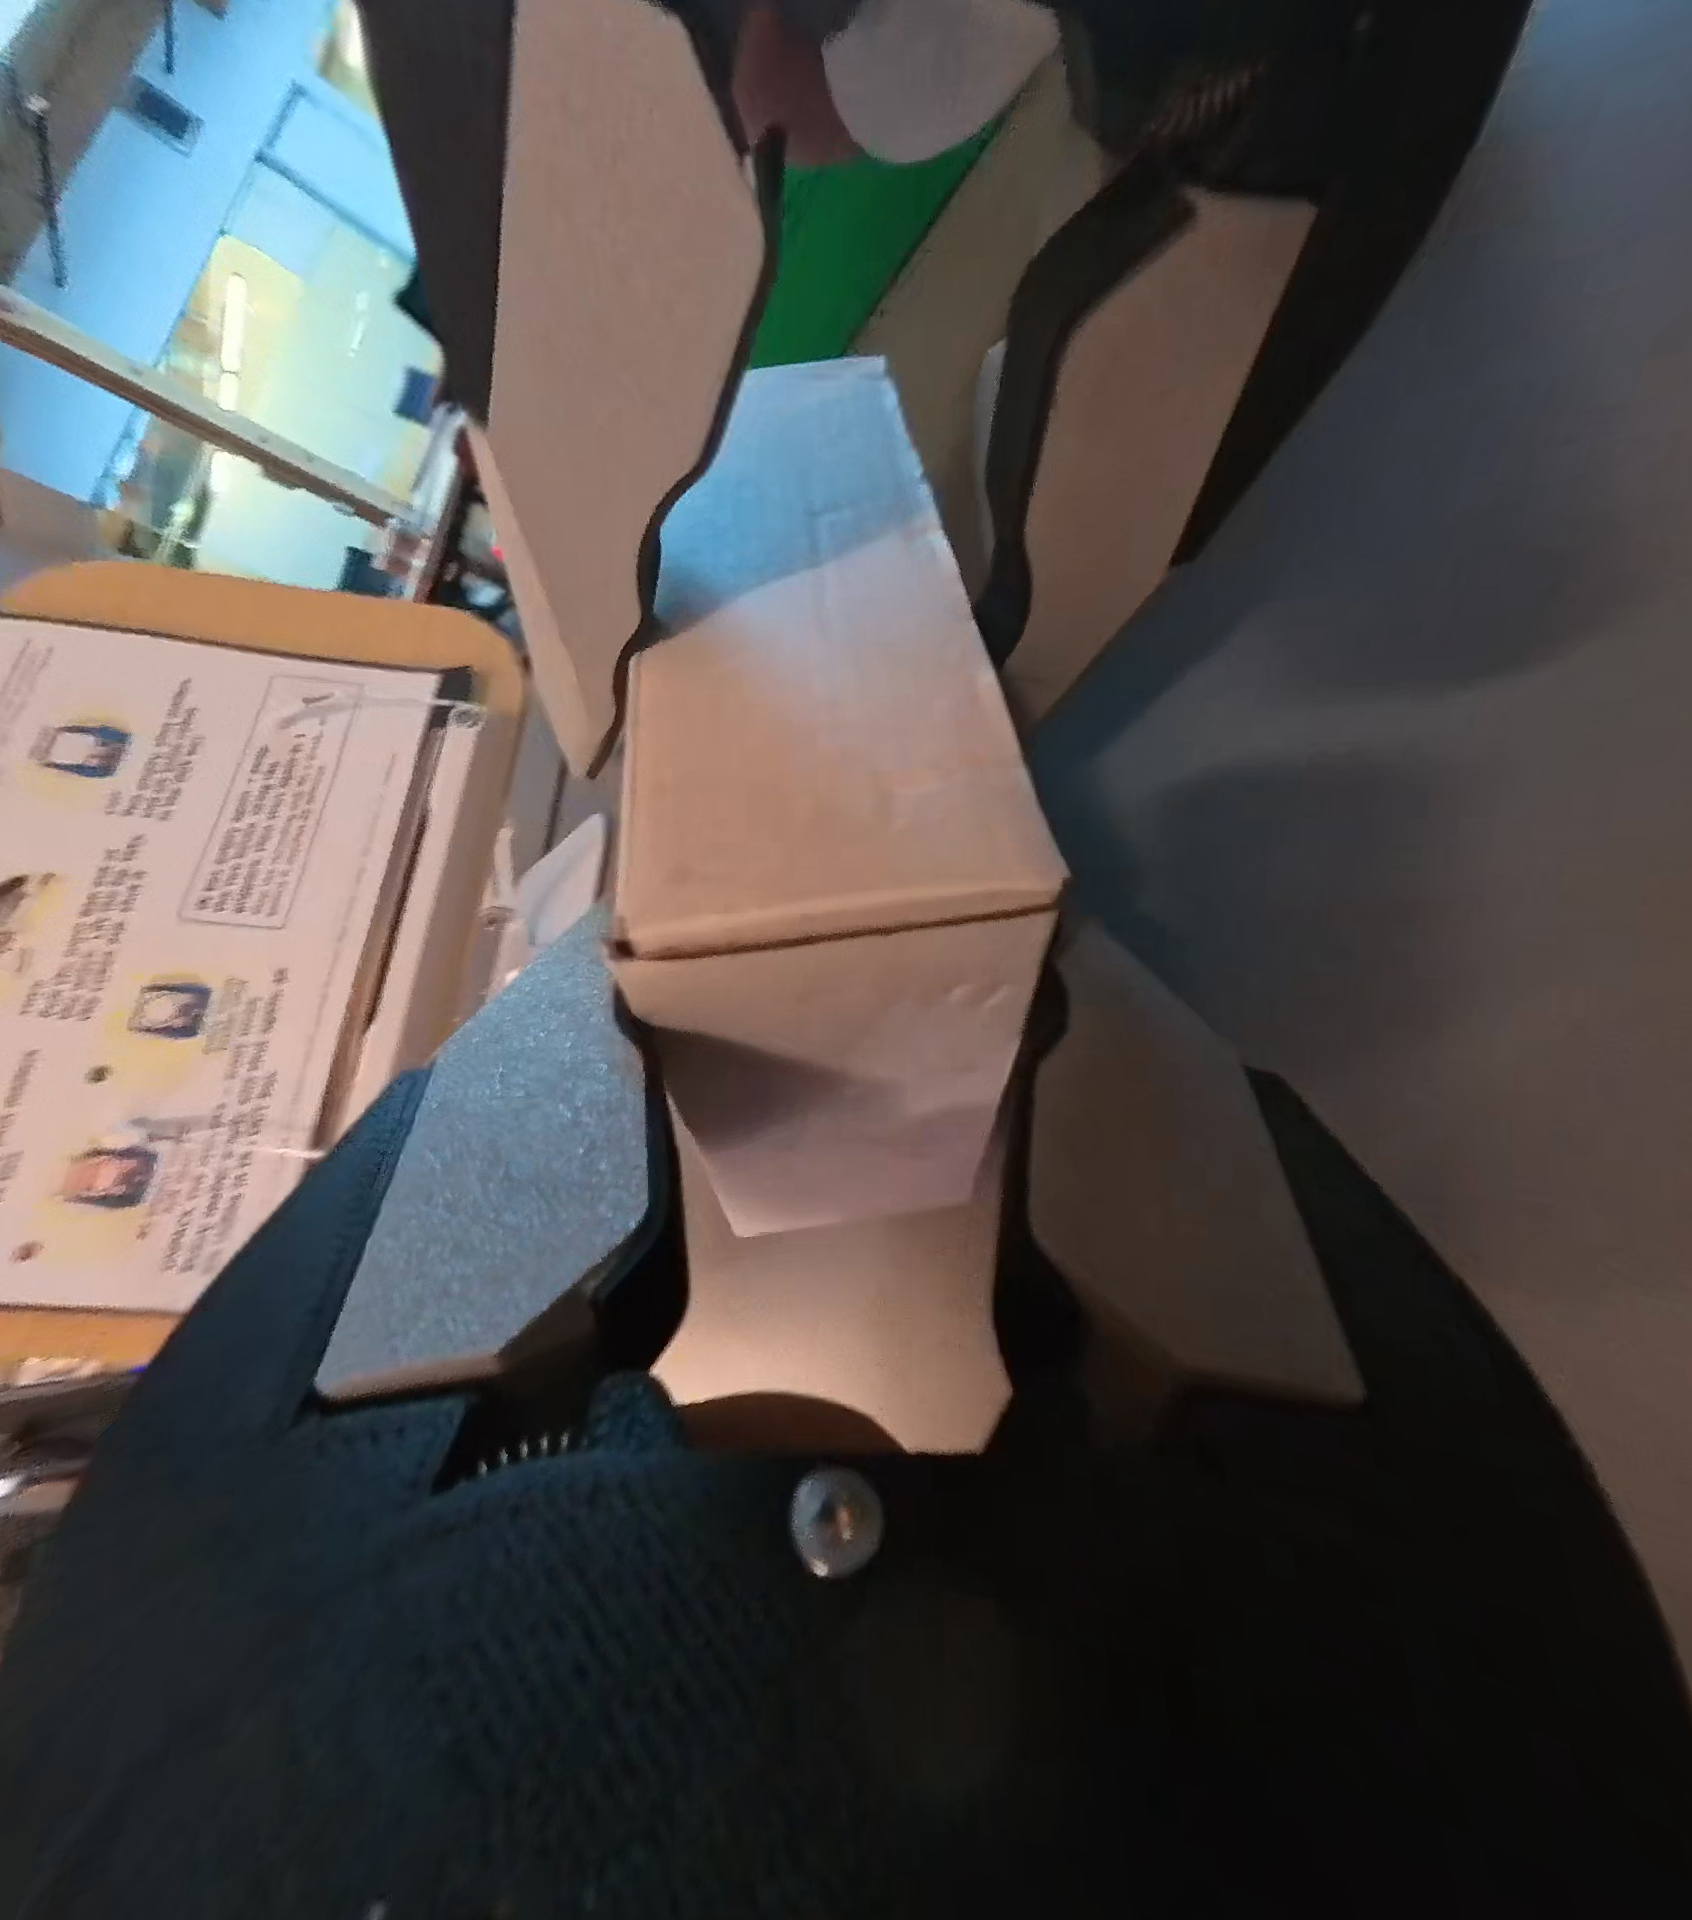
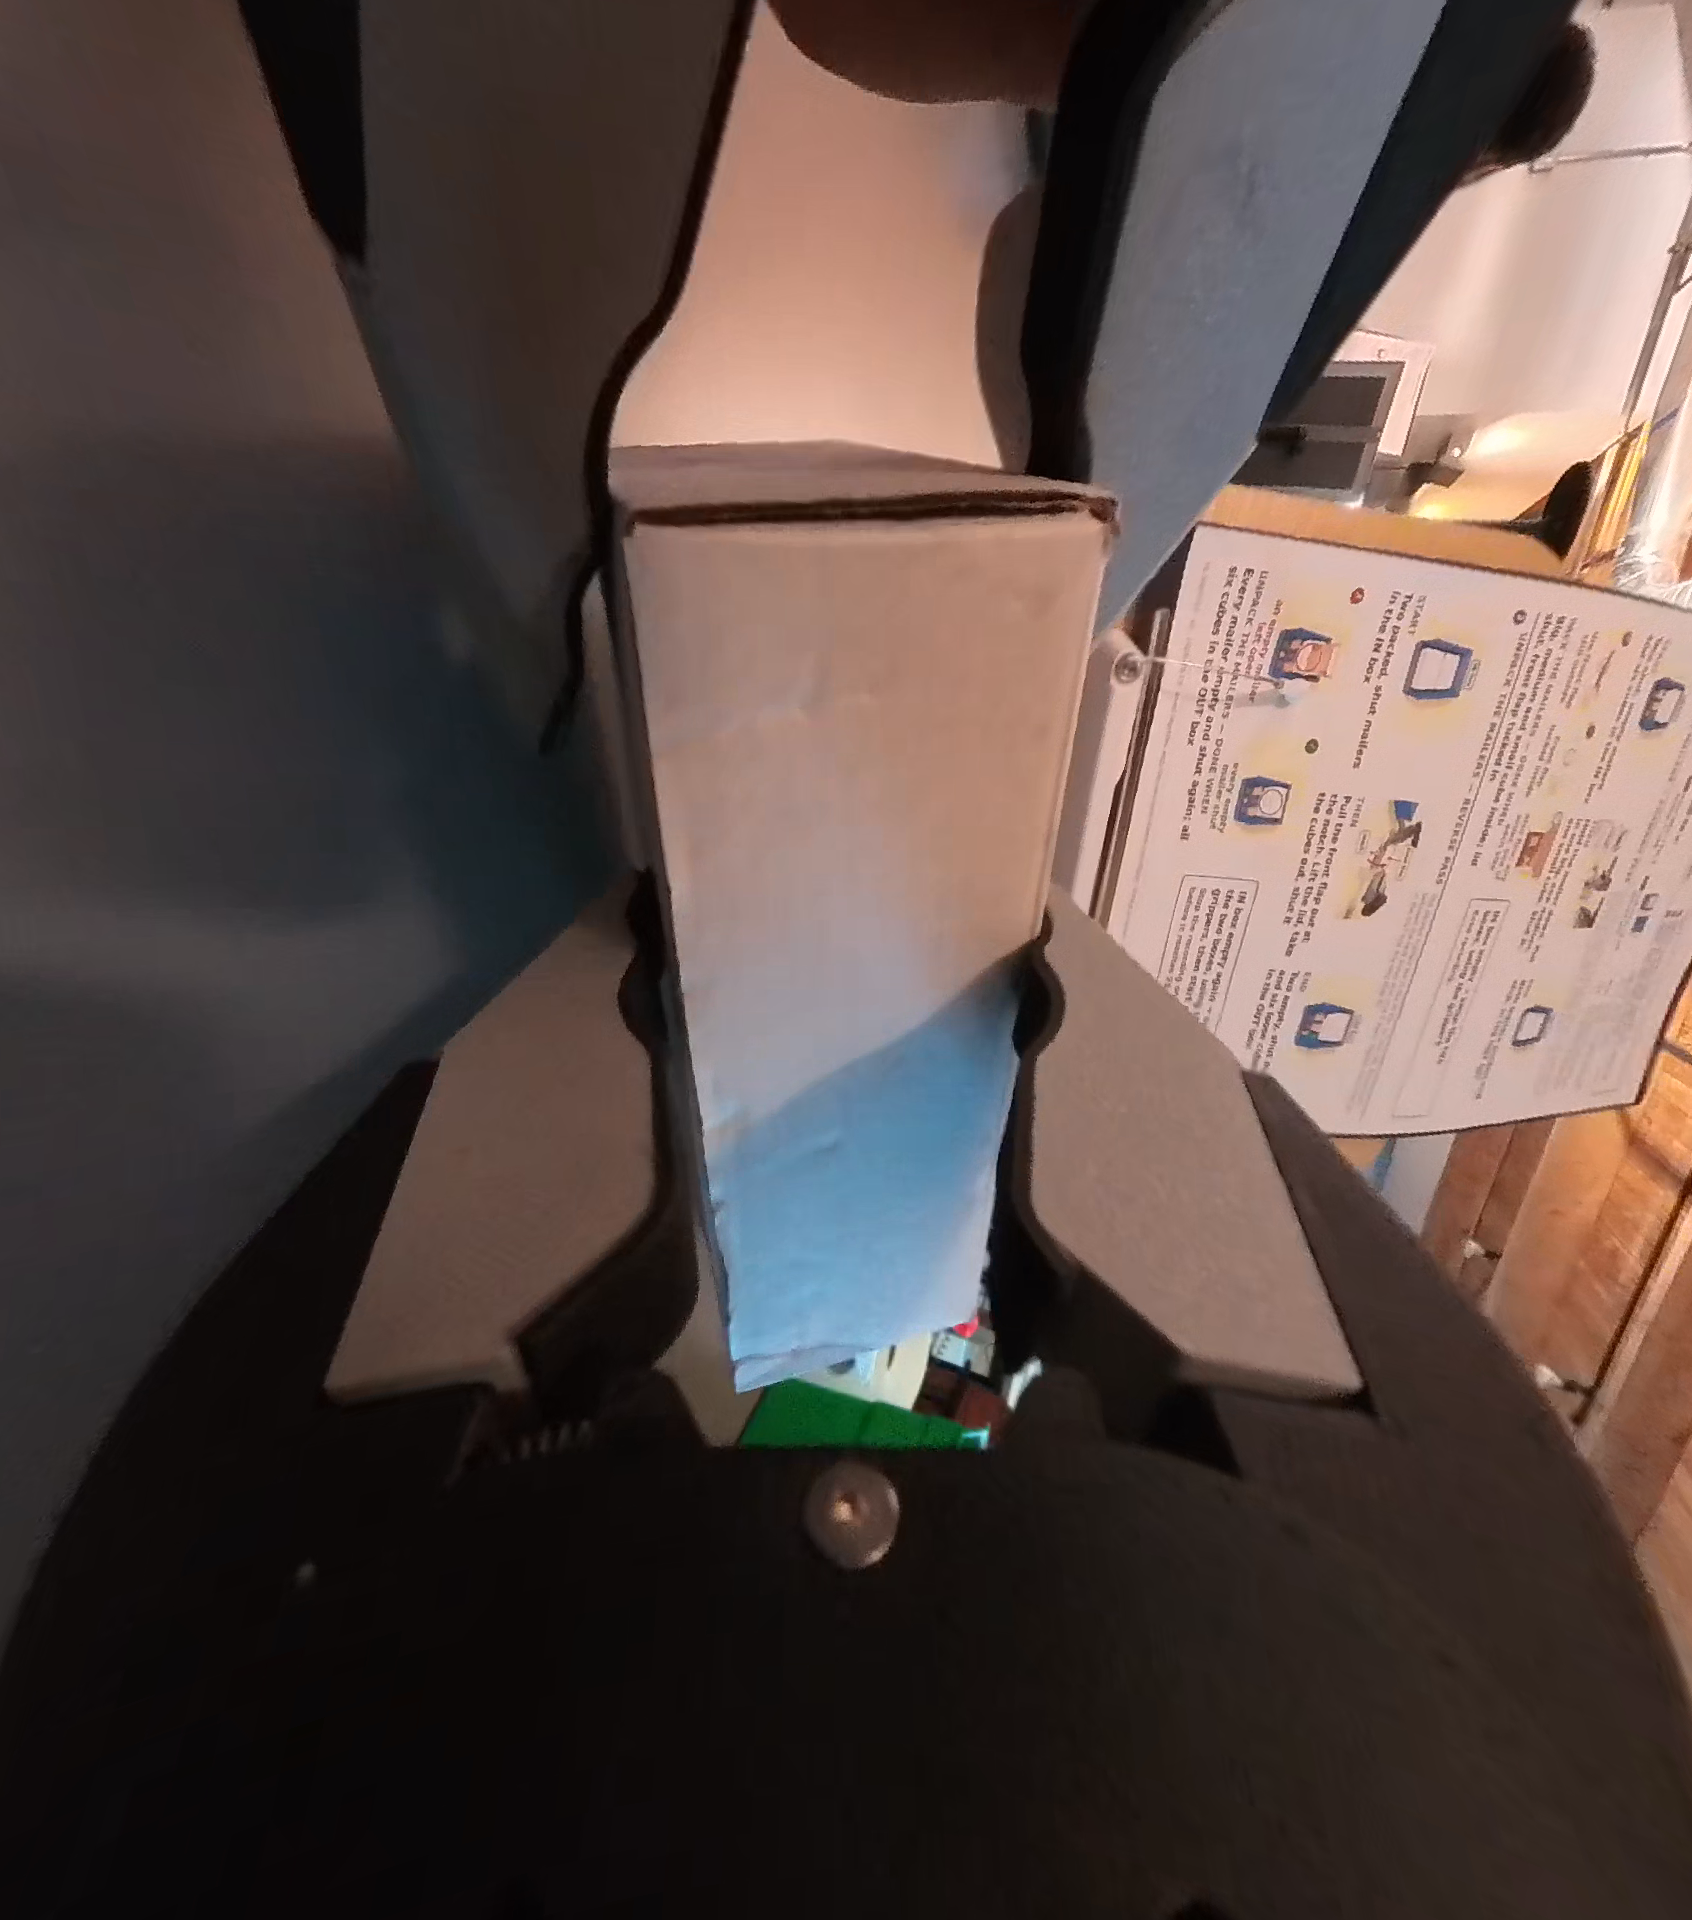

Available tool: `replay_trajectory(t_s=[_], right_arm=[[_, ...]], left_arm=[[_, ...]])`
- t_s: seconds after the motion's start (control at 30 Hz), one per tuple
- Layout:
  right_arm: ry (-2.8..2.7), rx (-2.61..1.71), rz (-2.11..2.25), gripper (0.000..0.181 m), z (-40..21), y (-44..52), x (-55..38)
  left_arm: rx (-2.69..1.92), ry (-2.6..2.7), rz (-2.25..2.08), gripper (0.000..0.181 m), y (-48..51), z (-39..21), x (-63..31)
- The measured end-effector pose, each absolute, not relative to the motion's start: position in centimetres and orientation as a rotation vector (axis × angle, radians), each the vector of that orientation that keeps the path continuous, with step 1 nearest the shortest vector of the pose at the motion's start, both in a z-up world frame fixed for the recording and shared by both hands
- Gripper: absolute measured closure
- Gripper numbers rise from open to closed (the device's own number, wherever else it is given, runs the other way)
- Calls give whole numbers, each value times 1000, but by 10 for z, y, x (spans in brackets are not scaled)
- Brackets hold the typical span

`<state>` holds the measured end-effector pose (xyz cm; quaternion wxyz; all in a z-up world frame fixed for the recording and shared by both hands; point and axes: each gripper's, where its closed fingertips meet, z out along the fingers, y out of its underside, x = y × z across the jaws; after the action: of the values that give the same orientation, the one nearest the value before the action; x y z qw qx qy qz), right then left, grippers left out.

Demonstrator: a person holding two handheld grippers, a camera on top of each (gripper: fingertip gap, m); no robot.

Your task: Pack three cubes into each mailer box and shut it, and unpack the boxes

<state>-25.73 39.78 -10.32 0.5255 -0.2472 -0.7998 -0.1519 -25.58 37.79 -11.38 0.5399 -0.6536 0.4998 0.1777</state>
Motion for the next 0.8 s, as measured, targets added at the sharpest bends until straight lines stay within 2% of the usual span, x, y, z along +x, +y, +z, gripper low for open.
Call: replay_trajectory(t_s=[0.07, 0.2, 0.27, 0.3, 0.63, 0.8], right_arm=[[-1907, -580, -369, 115, -103, 397, -249], [-1842, -650, -371, 115, -84, 415, -225], [-1808, -693, -370, 115, -72, 428, -208], [-1797, -709, -365, 115, -67, 434, -199], [-1461, -710, -503, 115, 48, 511, -84], [-1473, -856, -656, 115, 38, 613, -6]], left_arm=[[-1565, 1193, 308, 112, 371, -114, -245], [-1480, 1087, 173, 125, 363, -87, -244], [-1443, 1033, 170, 155, 361, -73, -257], [-1440, 1013, 183, 164, 362, -71, -265], [-1528, 987, 250, 166, 374, -86, -281], [-1555, 1004, 271, 167, 379, -95, -282]])
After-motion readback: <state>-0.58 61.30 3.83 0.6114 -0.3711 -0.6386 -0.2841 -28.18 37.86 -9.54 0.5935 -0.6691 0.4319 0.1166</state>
